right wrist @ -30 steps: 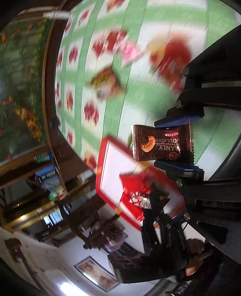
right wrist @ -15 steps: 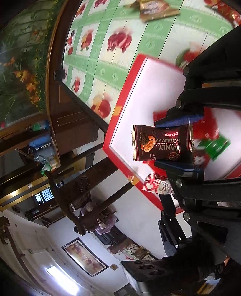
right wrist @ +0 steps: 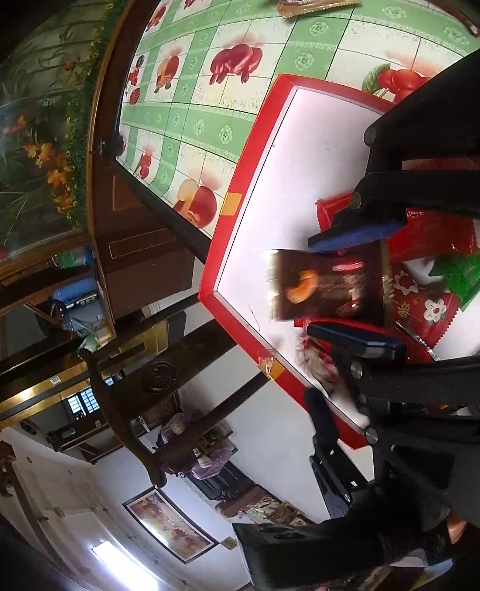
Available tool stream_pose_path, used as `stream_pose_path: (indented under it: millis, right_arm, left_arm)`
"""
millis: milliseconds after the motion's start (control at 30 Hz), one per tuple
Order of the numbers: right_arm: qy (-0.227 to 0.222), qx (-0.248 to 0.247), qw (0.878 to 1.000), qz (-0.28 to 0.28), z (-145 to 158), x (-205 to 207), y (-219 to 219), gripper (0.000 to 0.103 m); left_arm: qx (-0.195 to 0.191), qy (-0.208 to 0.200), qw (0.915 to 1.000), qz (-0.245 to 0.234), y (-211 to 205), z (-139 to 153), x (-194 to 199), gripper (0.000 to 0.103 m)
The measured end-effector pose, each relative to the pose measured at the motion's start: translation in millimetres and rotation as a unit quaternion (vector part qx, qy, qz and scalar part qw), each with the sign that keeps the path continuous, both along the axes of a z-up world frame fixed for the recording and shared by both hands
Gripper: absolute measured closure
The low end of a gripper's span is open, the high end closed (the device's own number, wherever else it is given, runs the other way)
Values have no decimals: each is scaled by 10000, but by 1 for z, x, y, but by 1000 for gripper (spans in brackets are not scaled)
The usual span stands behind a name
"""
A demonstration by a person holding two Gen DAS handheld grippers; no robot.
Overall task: Organize snacks
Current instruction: 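Carry both packets over the tray and release them from both tools, then move both open tools back toward the snacks on the table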
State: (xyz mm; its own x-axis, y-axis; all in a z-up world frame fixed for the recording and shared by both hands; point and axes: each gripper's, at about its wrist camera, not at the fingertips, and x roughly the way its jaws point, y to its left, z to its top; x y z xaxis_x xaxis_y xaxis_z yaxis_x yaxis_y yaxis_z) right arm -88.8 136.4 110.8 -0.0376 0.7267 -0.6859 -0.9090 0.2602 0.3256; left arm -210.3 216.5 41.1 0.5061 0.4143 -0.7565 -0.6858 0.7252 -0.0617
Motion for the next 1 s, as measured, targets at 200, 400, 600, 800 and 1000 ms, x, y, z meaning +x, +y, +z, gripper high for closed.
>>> stream_pose_path:
  millis: [200, 400, 600, 800, 1000]
  right_arm:
    - [-73, 328, 9989, -314, 12, 19, -34, 52]
    - [-417, 420, 9926, -1061, 15, 57, -99, 47]
    - [-419, 439, 9730, -2227, 12, 116, -200, 42]
    - [-101, 477, 9419, -3324, -3, 174, -294, 37]
    - [351, 691, 9199, -3844, -23, 207, -349, 37]
  left_arm:
    - [-4, -101, 9999, 33, -9, 12, -6, 32]
    - [27, -144, 9998, -167, -28, 20, 5, 30]
    - [1, -79, 9971, -760, -64, 22, 39, 30]
    - [-144, 178, 9894, -1436, -110, 20, 95, 30]
    - [-252, 385, 9764, -2109, -169, 18, 148, 30]
